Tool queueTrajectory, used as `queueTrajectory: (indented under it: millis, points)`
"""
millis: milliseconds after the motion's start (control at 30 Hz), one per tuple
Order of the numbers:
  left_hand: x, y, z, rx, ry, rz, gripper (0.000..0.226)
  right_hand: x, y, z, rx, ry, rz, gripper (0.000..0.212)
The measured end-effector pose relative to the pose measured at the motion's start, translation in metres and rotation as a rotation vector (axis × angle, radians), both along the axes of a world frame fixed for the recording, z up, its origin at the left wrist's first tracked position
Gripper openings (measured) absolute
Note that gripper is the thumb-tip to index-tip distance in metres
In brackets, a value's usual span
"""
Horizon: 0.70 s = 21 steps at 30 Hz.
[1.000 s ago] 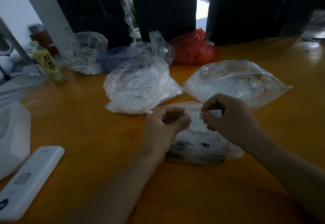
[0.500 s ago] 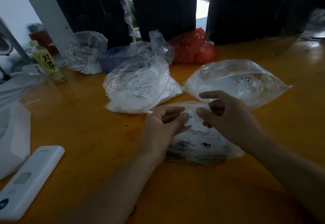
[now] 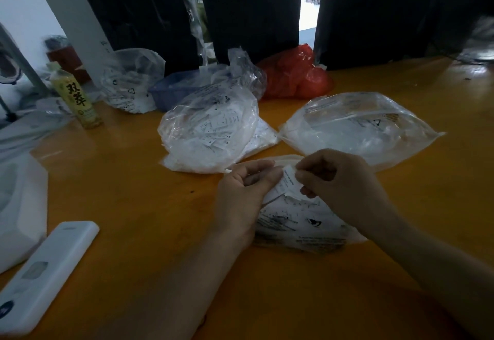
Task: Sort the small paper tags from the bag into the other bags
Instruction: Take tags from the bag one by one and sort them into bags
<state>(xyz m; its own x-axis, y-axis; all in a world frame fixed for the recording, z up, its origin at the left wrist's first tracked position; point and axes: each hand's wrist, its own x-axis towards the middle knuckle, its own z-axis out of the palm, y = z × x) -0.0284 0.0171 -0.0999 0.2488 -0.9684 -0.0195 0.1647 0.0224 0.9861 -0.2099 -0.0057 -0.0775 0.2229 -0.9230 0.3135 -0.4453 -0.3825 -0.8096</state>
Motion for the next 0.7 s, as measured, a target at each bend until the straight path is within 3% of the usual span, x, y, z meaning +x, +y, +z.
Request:
queueTrajectory:
  millis: [67,233,367,533,600,700]
  points:
    - [-0.002,0.001,0.000,-0.007,-0.009,0.012,0.035,0.002,0.002,0.001,0.004,0.038,0.037,0.003]
    - [-0.001,0.000,0.001,-0.006,0.017,0.002,0.037,0.003,0.003,0.002,-0.002,0.009,0.059,0.013]
    - [-0.002,0.002,0.003,-0.029,-0.048,-0.037,0.017,0.000,0.001,0.004,-0.038,-0.041,0.004,0.011]
    - [0.000,0.005,0.012,-0.197,-0.274,-0.025,0.052,-0.006,-0.008,0.009,-0.026,-0.129,-0.036,0.006]
    - [0.005,0.006,0.018,-0.267,-0.413,0.018,0.043,-0.010,-0.015,0.008,-0.056,-0.106,-0.052,0.005]
    - [0.029,-0.006,0.039,-0.336,-0.673,0.208,0.027,-0.028,-0.037,0.010,-0.301,0.104,-0.253,0.017]
